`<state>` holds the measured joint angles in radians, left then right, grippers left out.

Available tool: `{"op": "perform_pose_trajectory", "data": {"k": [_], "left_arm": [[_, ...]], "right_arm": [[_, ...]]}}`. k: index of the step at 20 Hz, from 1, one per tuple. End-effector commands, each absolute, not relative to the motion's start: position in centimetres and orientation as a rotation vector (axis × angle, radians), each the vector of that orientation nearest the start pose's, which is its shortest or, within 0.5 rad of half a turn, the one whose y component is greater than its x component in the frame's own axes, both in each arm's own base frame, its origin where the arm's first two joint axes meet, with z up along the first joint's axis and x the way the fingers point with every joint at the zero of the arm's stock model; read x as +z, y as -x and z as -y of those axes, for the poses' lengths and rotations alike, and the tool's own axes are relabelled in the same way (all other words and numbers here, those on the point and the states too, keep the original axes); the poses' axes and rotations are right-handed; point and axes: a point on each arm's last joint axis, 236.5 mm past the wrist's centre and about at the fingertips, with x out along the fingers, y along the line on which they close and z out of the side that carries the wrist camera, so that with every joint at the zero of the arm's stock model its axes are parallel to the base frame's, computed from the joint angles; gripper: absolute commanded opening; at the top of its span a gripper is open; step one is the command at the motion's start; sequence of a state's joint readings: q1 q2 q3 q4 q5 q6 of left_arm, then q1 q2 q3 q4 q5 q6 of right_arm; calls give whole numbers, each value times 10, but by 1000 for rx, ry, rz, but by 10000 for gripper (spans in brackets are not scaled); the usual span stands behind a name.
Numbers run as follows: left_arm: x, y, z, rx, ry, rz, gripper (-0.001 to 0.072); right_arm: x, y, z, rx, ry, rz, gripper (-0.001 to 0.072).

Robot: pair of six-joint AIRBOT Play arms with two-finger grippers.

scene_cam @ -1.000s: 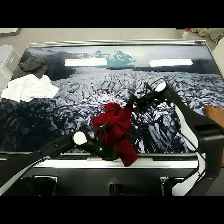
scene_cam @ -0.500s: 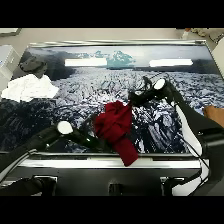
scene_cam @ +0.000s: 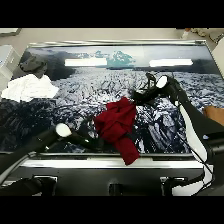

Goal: Fold the clothes and pants, and hang the long-sleeved shirts on hangers.

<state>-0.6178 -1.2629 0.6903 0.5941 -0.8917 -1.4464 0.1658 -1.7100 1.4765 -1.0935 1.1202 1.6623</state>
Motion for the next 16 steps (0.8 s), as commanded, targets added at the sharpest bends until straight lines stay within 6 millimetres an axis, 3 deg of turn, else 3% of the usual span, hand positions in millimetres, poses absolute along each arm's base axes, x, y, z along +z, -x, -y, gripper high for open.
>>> {"op": "perform_pose_trajectory", "data": {"k": [1,4,7,8,9,10,11,12,13,14,16], "left_arm": [[-73,-166,375,-682,624,-1513,612],[-79,-163,409,-705,685,-1503,611],[-73,-175,435,-745,703,-1473,561],[-71,-179,441,-749,708,-1467,363],[-68,-181,445,-763,710,-1466,71],[-62,-182,447,-798,699,-1459,23],[-53,-181,443,-857,659,-1450,21],[-44,-178,432,-910,583,-1448,19],[-37,-178,407,-929,474,-1460,19],[-32,-183,373,-894,350,-1473,19],[-7,-213,275,-694,124,-1431,20]], "right_arm": [[-41,-448,-174,278,-444,-1404,37],[-43,-438,-174,285,-436,-1446,37],[-43,-432,-174,289,-431,-1471,37],[-42,-433,-174,289,-431,-1466,37],[-40,-436,-173,287,-429,-1452,37],[-35,-441,-171,282,-421,-1421,37],[-24,-449,-164,271,-403,-1379,37],[-4,-463,-152,250,-395,-1314,37],[21,-477,-139,229,-400,-1236,37],[58,-494,-118,203,-403,-1132,37],[146,-516,-71,151,-394,-902,37]]}}
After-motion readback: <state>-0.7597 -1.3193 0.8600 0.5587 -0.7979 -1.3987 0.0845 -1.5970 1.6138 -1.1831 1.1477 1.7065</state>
